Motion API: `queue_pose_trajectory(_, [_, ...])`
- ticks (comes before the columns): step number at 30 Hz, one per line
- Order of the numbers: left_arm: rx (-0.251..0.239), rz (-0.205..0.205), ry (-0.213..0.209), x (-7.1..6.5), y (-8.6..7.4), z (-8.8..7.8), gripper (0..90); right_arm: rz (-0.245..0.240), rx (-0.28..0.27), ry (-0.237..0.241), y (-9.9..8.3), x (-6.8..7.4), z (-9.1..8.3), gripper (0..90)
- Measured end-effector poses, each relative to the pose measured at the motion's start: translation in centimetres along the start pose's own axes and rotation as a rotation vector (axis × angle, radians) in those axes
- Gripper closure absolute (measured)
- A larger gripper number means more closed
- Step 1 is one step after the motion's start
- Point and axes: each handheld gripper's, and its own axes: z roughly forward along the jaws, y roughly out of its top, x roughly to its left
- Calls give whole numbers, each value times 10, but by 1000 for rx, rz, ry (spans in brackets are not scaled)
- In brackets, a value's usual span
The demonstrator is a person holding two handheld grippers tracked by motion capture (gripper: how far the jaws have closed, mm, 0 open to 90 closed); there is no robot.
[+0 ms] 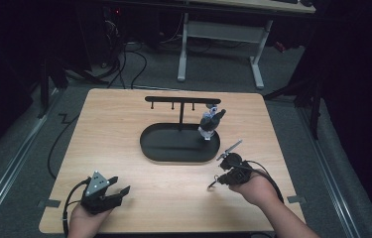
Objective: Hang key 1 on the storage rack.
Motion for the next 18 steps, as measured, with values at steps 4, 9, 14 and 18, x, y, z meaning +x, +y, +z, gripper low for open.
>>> queue_pose_trajectory(4, [2,2,0,0,0,0,406,-14,5,-4,1,1,-11,891])
queue_pose_trajectory(9, [-3,8,-4,0,0,0,406,4,10,9,3,0,-23,891])
queue_pose_trajectory(14, [-29,33,-21,-3,0,-1,392,16,19,2,5,0,-31,891])
queue_pose_trajectory(18, [-32,40,-24,-4,0,-1,390,22,20,-3,7,-1,-37,890])
